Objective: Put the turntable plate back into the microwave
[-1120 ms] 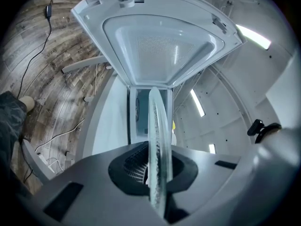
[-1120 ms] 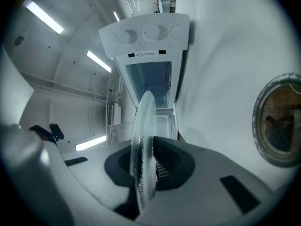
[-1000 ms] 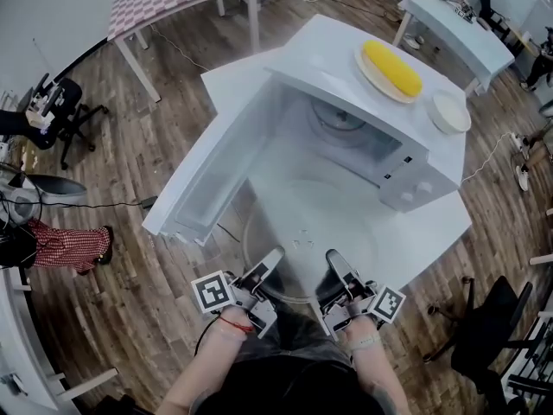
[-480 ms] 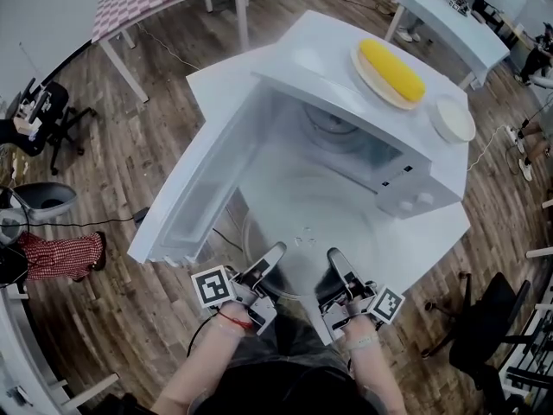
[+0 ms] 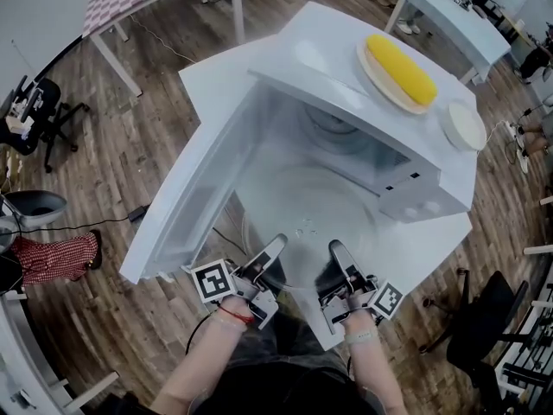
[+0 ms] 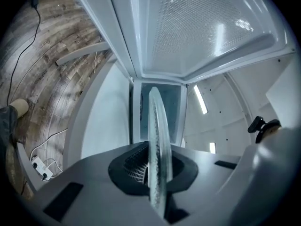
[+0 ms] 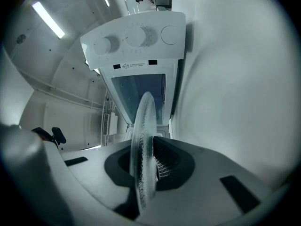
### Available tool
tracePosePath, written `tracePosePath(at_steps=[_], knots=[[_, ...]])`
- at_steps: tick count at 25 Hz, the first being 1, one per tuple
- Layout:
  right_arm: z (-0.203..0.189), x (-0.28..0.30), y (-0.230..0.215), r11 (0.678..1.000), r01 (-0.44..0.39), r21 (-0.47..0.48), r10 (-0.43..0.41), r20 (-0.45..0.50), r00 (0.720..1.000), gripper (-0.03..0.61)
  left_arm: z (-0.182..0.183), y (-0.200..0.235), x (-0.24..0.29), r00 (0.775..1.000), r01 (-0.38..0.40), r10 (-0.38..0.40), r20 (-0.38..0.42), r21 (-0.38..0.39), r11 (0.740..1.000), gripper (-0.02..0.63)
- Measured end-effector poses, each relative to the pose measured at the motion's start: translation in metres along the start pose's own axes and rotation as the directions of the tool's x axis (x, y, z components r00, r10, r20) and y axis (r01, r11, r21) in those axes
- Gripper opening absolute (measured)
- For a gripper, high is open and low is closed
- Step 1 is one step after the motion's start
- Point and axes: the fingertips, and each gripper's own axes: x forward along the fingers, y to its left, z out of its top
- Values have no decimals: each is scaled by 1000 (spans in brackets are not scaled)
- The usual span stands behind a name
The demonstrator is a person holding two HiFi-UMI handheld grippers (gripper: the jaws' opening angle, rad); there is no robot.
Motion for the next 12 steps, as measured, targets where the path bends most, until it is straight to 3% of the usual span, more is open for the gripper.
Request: tracePosePath(at_steps=[12], knots=[[27,22,-10,1000,2,-7,-2,52,999,41,18,9,31,1000,7,-7,-3,-10,1000,31]])
